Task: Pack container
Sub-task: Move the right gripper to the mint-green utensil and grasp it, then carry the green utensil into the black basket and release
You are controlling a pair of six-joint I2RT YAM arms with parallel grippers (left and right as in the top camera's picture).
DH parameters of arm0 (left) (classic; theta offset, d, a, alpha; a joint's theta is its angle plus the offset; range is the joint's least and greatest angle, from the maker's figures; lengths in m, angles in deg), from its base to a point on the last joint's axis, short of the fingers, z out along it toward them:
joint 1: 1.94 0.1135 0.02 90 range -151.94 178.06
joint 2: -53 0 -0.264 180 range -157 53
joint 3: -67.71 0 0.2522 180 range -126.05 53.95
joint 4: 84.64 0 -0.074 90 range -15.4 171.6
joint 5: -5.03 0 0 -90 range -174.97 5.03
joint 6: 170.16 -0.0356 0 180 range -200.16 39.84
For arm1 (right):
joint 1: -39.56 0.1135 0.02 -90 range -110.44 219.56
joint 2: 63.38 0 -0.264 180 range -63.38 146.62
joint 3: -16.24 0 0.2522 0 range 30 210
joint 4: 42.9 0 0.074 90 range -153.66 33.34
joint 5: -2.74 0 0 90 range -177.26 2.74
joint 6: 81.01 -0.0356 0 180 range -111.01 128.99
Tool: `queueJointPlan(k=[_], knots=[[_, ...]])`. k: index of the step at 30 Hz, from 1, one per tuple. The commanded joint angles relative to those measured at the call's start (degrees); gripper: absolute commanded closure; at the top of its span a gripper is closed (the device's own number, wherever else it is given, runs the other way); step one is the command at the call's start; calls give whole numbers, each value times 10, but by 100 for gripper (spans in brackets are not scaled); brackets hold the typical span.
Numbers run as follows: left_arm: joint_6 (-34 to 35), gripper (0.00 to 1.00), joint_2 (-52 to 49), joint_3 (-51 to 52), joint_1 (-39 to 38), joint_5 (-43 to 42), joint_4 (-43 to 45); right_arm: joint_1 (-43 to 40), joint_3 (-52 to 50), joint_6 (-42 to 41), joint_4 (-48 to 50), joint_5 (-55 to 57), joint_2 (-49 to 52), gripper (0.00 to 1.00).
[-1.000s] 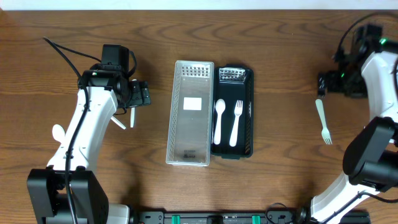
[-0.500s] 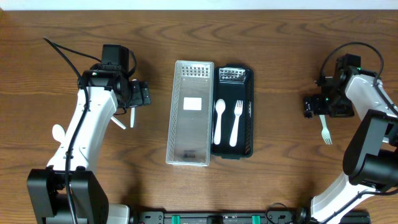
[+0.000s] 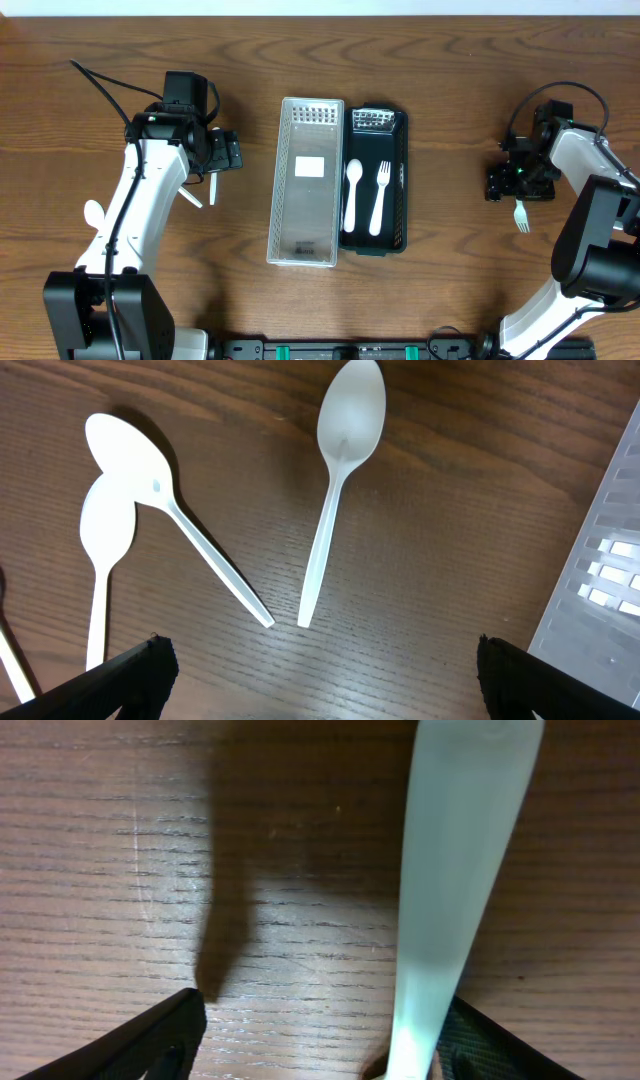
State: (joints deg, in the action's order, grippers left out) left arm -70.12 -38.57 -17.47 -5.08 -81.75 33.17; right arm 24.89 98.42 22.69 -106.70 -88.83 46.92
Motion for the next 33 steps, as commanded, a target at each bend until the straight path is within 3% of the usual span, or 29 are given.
queueJointPlan(k=[1, 5, 11, 17, 21, 27, 30, 33], knots=[[-5, 2, -2, -11, 2, 5, -2, -4, -9, -23, 0, 6, 5, 27], [-5, 2, -2, -11, 2, 5, -2, -4, -9, -36, 0, 19, 5, 36], [-5, 2, -2, -11, 2, 5, -2, -4, -9, -53, 2, 22, 5, 57], [-5, 2, -2, -11, 2, 5, -2, -4, -9, -66, 6, 22, 5, 66], [-5, 2, -2, -11, 2, 5, -2, -3, -9, -66, 8, 22, 5, 82], [-5, 2, -2, -11, 2, 5, -2, -3, -9, -81, 16, 22, 5, 86], [-5, 2, -2, -11, 2, 5, -2, -3, -8, -82, 19, 22, 4, 99], [-5, 2, -2, -11, 2, 5, -2, -2, 3, -116, 11, 20, 3, 99]])
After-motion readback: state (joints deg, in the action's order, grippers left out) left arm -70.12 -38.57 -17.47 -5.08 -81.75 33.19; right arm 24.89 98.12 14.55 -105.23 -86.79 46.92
